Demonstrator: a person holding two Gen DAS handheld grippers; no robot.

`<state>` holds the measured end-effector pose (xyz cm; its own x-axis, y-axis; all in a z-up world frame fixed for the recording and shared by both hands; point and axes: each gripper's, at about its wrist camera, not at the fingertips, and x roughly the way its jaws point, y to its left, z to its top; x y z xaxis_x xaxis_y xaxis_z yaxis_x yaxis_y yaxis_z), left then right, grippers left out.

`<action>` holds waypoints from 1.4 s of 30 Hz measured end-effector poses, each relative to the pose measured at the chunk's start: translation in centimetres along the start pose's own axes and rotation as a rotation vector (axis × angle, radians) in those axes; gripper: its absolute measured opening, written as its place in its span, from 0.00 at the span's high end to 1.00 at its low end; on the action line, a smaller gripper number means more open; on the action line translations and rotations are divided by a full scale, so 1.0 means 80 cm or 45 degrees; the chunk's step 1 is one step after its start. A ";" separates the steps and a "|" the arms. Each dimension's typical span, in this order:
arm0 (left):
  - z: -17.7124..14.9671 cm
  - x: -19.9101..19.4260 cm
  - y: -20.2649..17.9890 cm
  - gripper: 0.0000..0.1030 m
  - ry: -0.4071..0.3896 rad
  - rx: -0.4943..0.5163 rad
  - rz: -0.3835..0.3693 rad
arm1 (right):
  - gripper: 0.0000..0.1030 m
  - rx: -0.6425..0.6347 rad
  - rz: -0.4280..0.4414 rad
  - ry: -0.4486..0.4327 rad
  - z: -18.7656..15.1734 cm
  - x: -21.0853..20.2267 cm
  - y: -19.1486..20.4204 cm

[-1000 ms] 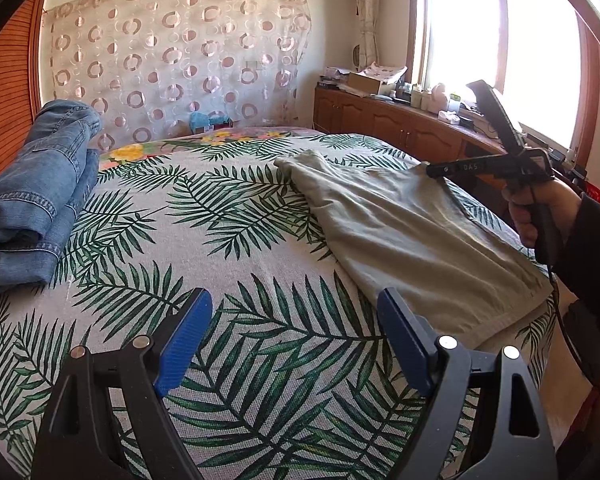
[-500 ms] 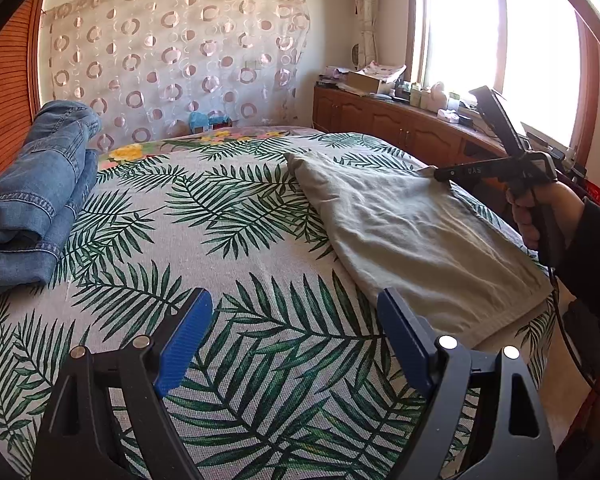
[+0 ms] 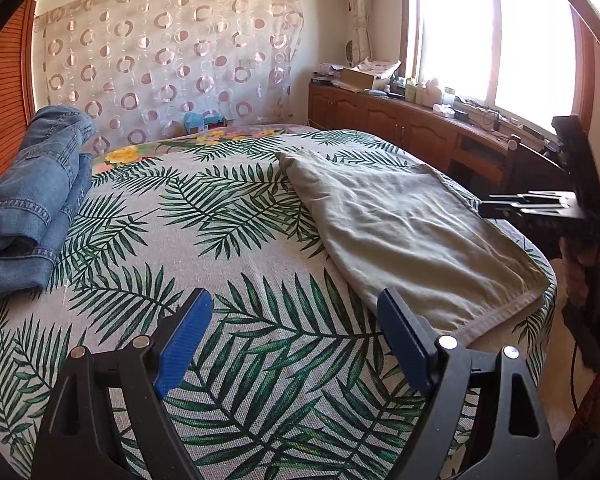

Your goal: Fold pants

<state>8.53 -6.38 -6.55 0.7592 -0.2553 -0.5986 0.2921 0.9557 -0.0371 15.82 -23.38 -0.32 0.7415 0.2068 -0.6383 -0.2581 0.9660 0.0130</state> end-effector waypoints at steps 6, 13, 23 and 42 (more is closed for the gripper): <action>0.011 -0.004 -0.005 0.17 0.005 0.033 -0.025 | 0.69 0.082 0.009 -0.065 -0.043 -0.049 -0.003; 0.017 -0.006 -0.031 0.17 0.042 0.108 -0.099 | 0.69 0.113 0.015 -0.088 -0.073 -0.080 0.006; 0.009 0.009 -0.060 0.39 0.159 0.145 -0.214 | 0.69 0.112 0.050 -0.066 -0.086 -0.082 0.021; -0.011 0.011 -0.078 0.67 0.254 0.181 -0.311 | 0.69 0.071 0.073 -0.059 -0.092 -0.082 0.041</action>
<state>6.89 -12.48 -7.54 0.5319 -0.4270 -0.7312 0.5403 0.8361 -0.0953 5.54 -22.67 -1.76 0.7546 0.2679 -0.5990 -0.2674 0.9592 0.0922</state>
